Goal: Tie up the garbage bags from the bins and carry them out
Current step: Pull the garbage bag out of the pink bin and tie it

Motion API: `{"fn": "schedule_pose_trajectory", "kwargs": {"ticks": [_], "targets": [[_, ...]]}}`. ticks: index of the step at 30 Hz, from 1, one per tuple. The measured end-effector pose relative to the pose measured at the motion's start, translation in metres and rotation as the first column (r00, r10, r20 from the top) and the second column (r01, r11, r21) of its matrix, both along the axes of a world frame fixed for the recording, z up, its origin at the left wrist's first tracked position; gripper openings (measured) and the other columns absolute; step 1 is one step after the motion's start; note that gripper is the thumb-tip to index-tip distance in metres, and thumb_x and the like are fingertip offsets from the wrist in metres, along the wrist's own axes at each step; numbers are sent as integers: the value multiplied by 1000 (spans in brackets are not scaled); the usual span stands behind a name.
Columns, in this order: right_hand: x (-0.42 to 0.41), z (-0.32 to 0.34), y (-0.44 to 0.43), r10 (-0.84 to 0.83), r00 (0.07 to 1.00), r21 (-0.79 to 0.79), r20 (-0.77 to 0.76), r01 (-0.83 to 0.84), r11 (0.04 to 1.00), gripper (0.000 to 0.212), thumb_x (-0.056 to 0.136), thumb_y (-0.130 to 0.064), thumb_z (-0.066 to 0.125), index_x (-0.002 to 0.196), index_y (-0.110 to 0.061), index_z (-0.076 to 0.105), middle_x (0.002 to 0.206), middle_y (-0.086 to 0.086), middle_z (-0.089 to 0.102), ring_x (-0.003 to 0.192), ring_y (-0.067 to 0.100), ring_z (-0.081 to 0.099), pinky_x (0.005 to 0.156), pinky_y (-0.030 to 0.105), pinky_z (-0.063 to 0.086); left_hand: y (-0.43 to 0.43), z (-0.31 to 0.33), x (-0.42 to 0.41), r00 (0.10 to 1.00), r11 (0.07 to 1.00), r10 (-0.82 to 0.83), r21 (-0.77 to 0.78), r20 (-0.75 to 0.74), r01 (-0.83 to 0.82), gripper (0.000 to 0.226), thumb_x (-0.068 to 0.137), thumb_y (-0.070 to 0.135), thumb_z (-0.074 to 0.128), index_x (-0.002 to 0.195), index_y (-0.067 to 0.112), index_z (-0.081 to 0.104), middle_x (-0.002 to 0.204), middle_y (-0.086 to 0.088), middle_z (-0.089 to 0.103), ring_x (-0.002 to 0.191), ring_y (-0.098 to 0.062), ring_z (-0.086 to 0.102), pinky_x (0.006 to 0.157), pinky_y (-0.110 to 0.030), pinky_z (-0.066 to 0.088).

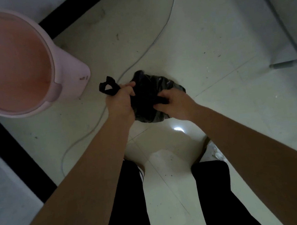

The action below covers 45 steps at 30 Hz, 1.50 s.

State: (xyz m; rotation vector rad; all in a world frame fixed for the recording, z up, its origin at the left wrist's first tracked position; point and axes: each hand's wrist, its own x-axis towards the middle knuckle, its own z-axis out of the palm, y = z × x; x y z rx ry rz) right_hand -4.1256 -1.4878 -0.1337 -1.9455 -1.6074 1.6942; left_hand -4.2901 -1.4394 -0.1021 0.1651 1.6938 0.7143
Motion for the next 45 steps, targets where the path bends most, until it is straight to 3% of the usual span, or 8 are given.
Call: {"fn": "schedule_pose_trajectory", "kwargs": {"ticks": [7,11,15,22,27,36,40,45], "targets": [[4,13,2,-631,770,-497,-94,513,700,32,96,-35,53,115,-14,68,112,6,67,97,16,63,74,24,46,-6,2,6,987,993,-107,61,119,101,40,76,-21,45,55,13,48,66,2,66,72,-14,64,82,-36,52],[9,27,15,-665,713,-365,-223,571,735,59,86,-73,46,123,-32,65,113,-7,69,103,5,65,87,26,48,-2,7,4,952,954,-289,112,103,278,54,78,-20,46,45,20,60,69,2,66,81,-19,65,93,-46,53],[5,32,35,-638,731,-190,-241,609,770,19,89,-43,68,96,-24,69,79,-10,69,67,0,64,70,21,51,1,22,11,927,930,-361,116,104,349,38,85,-8,57,59,18,69,79,-2,73,94,-25,72,92,-45,56],[56,-12,27,-467,791,83,395,475,876,25,98,-30,56,108,-8,62,109,13,68,96,27,61,81,34,47,-16,-5,-20,878,935,-348,-60,-328,349,46,103,42,45,124,5,61,118,-13,67,111,-28,65,88,-33,51],[99,-22,7,-502,627,134,596,538,832,28,100,-21,50,117,0,55,116,20,63,104,34,61,79,32,44,-28,-37,-61,799,915,-400,-239,-449,324,42,106,34,41,103,-2,63,95,-20,64,91,-39,66,67,-35,42],[63,-5,20,-741,670,80,48,737,671,2,91,-29,64,89,-29,64,89,0,72,89,18,72,74,38,59,3,-23,-32,927,947,-305,38,-219,320,19,97,32,63,97,13,60,92,-5,71,71,-8,70,68,-26,59],[48,5,40,-856,443,-205,-267,841,500,69,82,-33,80,136,-20,40,119,5,67,105,12,68,89,29,56,2,-30,-31,929,953,-288,21,-232,301,21,86,12,77,103,9,65,93,1,71,81,-10,69,68,-21,58],[37,-27,26,-783,621,-401,17,722,564,114,64,-61,82,150,-13,27,146,6,46,133,23,45,108,39,38,-22,-55,-30,819,864,-499,-90,-283,495,41,88,24,75,121,4,62,108,-12,69,94,-17,62,96,-41,55]]}}
